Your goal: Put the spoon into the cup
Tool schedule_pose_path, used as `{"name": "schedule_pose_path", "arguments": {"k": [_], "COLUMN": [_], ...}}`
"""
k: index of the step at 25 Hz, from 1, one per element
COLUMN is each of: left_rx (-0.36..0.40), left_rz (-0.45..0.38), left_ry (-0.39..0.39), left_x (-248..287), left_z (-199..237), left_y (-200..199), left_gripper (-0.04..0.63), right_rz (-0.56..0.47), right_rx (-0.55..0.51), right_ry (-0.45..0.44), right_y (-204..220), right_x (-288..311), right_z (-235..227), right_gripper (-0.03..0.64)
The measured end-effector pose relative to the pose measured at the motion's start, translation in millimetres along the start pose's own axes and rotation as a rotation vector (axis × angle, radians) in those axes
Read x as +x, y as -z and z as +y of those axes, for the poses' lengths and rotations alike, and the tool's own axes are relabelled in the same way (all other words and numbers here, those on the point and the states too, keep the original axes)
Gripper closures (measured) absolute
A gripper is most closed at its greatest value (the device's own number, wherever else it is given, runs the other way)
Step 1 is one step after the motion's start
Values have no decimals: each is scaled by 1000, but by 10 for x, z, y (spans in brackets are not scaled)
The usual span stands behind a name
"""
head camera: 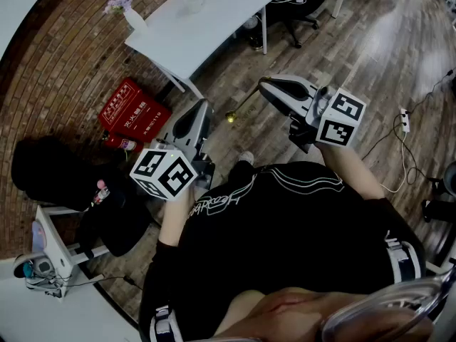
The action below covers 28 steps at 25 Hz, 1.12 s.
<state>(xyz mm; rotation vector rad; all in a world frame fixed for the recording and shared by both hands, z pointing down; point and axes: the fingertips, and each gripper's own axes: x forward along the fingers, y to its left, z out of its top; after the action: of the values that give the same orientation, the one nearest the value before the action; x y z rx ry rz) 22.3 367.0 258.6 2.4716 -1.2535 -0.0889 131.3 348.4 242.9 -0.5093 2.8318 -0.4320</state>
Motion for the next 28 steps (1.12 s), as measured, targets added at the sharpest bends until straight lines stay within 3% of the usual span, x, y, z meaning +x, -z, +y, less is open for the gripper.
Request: {"name": "schedule_pose_path", "arguments": {"k": [13,18,28], "left_rx": [11,-9,-41], "left_rz": [0,-3,0], "left_ry": [-7,-27,-35], "left_x": [-19,-45,140], "left_z": [-273,-198,184], "left_y": [90,152,211], "left_gripper": [592,592,592], "right_rz": [-5,-29,-26], "right_rx": [18,31,48], "right_ry": [2,59,86], "right_y": [-27,-10,111], "right_x": [-288,-350,-214], "right_z": [41,-97,-435], "right_gripper": [617,617,617]}}
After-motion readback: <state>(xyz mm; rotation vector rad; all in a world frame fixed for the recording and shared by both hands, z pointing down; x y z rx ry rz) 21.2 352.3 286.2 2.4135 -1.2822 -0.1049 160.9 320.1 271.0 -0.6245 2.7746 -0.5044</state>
